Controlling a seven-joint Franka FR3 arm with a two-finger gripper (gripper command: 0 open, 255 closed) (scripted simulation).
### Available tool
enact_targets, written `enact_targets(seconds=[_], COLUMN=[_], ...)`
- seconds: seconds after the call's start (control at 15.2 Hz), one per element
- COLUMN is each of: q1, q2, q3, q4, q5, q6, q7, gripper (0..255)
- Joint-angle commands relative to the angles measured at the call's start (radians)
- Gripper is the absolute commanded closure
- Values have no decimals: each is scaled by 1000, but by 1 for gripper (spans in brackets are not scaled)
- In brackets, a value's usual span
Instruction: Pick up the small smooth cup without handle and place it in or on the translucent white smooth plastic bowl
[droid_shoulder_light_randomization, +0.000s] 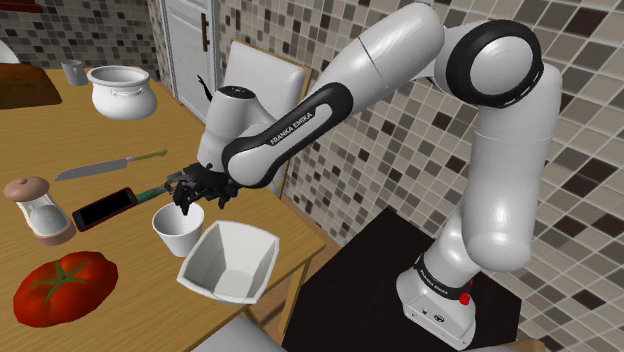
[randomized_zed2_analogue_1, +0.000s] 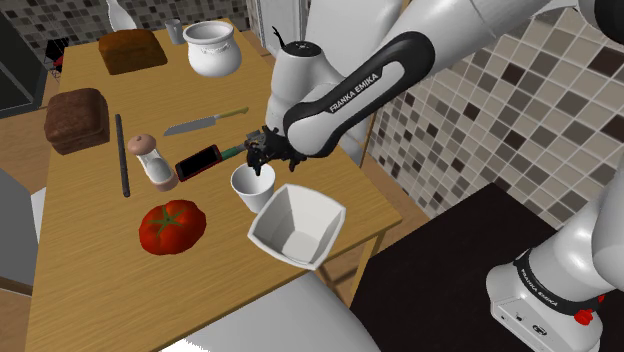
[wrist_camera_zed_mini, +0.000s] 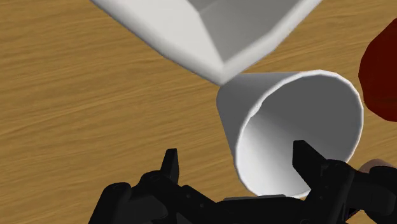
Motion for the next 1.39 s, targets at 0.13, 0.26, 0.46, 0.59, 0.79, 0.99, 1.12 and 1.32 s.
enact_targets(seconds=[0.13,0.26,0.46,0.59,0.79,0.99,1.12,1.32], q1=[20,27,27,27,27,27,27,27], q2=[54,75,75,75,74,74,74,74], q3=[-15,-21,-21,-21,-21,-21,-21,-21], q4=[19,26,26,26,26,26,26,26], q5=[-22,-29,-29,-29,-29,-29,-29,-29], q6=[36,49,49,49,49,49,49,49], q7=[18,22,22,22,22,22,22,22], gripper=[0,0,0,0,0,255,255,255])
